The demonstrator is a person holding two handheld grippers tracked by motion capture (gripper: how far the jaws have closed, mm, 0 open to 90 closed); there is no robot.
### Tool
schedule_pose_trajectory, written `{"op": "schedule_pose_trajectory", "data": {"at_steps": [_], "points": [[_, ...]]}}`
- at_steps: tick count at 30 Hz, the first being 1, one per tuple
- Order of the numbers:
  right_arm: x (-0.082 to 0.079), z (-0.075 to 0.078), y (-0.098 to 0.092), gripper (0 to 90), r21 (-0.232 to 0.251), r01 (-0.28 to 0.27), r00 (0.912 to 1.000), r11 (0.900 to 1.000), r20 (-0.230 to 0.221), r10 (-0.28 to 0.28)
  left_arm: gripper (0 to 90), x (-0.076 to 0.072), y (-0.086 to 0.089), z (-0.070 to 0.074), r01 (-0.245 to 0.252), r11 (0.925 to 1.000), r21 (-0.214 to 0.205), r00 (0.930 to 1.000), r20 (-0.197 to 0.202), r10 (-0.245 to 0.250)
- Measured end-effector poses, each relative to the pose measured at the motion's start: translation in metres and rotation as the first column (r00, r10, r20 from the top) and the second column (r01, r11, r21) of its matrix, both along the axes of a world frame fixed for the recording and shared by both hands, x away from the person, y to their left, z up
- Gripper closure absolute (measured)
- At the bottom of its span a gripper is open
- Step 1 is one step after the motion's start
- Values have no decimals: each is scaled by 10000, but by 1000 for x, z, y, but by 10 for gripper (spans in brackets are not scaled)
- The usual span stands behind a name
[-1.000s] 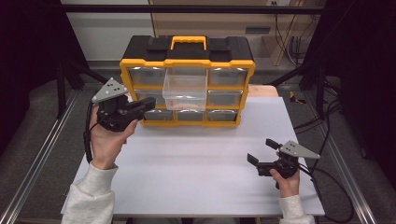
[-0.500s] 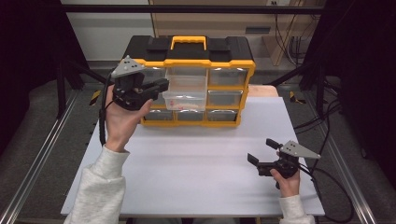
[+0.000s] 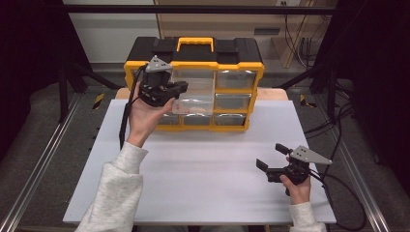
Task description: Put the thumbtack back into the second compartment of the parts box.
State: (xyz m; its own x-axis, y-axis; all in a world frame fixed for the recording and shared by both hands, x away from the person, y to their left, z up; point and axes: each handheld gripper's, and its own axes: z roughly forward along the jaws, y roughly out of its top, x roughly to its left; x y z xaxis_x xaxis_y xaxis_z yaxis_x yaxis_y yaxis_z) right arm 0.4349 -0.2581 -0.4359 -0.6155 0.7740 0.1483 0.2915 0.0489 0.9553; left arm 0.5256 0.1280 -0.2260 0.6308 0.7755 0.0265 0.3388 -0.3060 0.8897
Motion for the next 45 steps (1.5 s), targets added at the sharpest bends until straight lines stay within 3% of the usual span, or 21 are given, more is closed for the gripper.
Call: {"op": "schedule_pose_trajectory", "data": {"at_steps": [4, 9, 17, 23, 27, 34, 45], "points": [[0, 0, 0, 3, -11, -29, 10000, 10000, -26, 29, 843, 4, -1, -4, -113, 9998, 149, 9999, -101, 114], [0, 0, 0, 3, -10, -15, 10000, 10000, -26, 15, 739, 0, 1, -2, -105, 9997, -212, 9999, 111, 108], [0, 0, 0, 3, 9, 10, 10000, 10000, 1, -10, 513, -19, 24, 5, 181, 9948, -998, 9942, 1071, -74], [0, 0, 0, 3, -11, -13, 10000, 10000, -29, 13, 297, -34, 47, -4, 402, 9884, -1466, 9804, 1969, -106], [0, 0, 0, 3, -53, 14, 10000, 10000, -27, -14, 182, -40, 65, -17, 482, 9801, -1925, 9824, 1862, -118], [0, -1, 1, 3, -74, 17, 10000, 10000, -43, -18, 60, -47, 91, -47, 388, 9741, -2227, 9884, 1520, -46], [0, -1, 0, 3, -69, 44, 10000, 10000, -48, -44, 36, -58, 123, -113, 163, 9676, -2521, 9953, 966, 84]]}}
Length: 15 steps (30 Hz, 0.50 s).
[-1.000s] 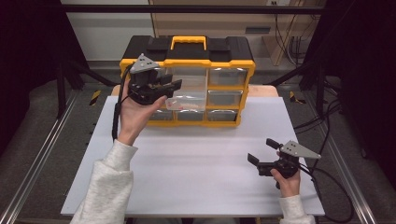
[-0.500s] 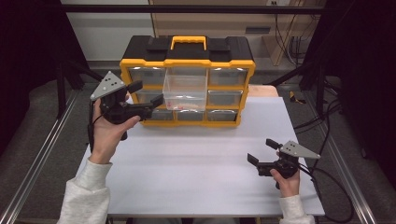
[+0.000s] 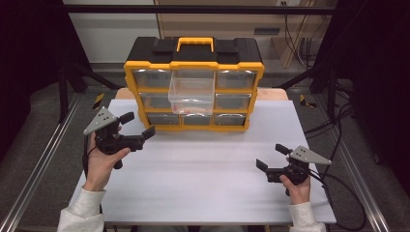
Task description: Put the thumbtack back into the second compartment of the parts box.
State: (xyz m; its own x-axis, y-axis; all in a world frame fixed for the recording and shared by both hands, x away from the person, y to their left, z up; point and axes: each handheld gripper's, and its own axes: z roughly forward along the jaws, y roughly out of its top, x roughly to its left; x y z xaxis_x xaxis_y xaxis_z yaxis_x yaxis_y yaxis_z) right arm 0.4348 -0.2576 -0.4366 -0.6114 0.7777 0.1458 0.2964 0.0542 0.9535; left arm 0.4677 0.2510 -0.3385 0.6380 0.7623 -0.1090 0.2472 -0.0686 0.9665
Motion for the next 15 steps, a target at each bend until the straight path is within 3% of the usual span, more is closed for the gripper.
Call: {"op": "schedule_pose_trajectory", "data": {"at_steps": [8, 15], "points": [[0, 0, 0, 2, 7, -3, 10000, 10000, -13, 3, 43, -4, 16, -51, -237, 9993, 296, 9995, -185, 243], [0, -1, 1, 3, -33, 11, 10000, 10000, -46, -11, 43, -8, 27, -80, -309, 9986, 428, 9994, -123, 314]]}}
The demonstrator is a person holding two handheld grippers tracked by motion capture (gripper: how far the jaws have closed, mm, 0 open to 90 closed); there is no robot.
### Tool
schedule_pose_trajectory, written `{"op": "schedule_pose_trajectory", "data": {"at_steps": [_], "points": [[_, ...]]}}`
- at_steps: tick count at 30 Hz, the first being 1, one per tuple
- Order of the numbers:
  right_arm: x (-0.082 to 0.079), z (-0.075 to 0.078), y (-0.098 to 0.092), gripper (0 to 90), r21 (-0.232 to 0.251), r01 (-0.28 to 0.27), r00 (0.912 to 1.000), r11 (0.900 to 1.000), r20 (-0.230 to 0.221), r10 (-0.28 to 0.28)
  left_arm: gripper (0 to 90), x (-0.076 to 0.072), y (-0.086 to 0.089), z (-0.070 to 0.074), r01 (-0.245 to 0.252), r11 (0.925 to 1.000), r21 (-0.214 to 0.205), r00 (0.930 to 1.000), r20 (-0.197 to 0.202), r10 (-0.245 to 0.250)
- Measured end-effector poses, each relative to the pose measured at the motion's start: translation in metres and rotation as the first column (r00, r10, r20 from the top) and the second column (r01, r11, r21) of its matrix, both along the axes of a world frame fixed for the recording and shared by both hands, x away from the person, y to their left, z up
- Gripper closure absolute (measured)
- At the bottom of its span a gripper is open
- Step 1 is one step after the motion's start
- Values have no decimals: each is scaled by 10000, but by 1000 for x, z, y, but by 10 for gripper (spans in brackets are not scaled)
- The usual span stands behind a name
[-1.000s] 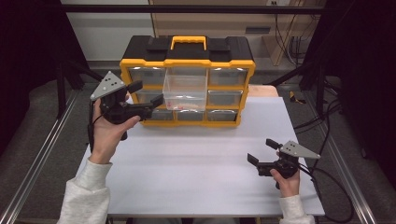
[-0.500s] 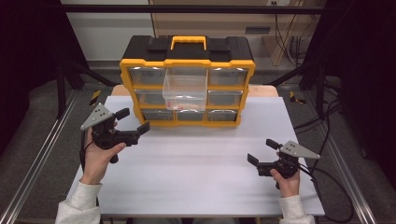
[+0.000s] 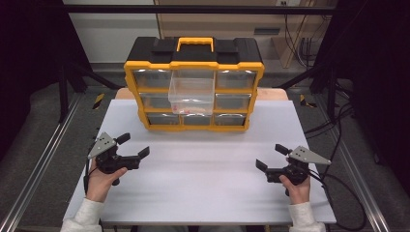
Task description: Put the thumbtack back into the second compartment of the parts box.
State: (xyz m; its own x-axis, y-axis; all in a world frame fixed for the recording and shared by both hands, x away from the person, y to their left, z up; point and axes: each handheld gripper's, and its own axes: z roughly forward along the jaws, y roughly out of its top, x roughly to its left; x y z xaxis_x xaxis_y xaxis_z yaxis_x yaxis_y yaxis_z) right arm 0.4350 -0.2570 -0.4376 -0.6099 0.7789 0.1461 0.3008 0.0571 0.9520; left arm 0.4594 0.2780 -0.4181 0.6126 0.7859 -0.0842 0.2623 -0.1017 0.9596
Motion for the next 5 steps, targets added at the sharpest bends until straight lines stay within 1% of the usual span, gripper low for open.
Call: {"op": "schedule_pose_trajectory", "data": {"at_steps": [1, 4, 5], "points": [[0, 0, 0, 3, 0, -3, 10000, 10000, -6, 3, 42, -1, 1, -3, 0, 10000, 21, 10000, -45, 0], [0, 0, 0, 2, -13, -15, 10000, 10000, -17, 15, 41, -4, 5, -10, 82, 9999, -106, 10000, -25, -82], [0, -1, 0, 2, -12, -16, 10000, 10000, -15, 16, 40, -5, 6, -11, 117, 9999, -53, 9999, -56, -118]]}}
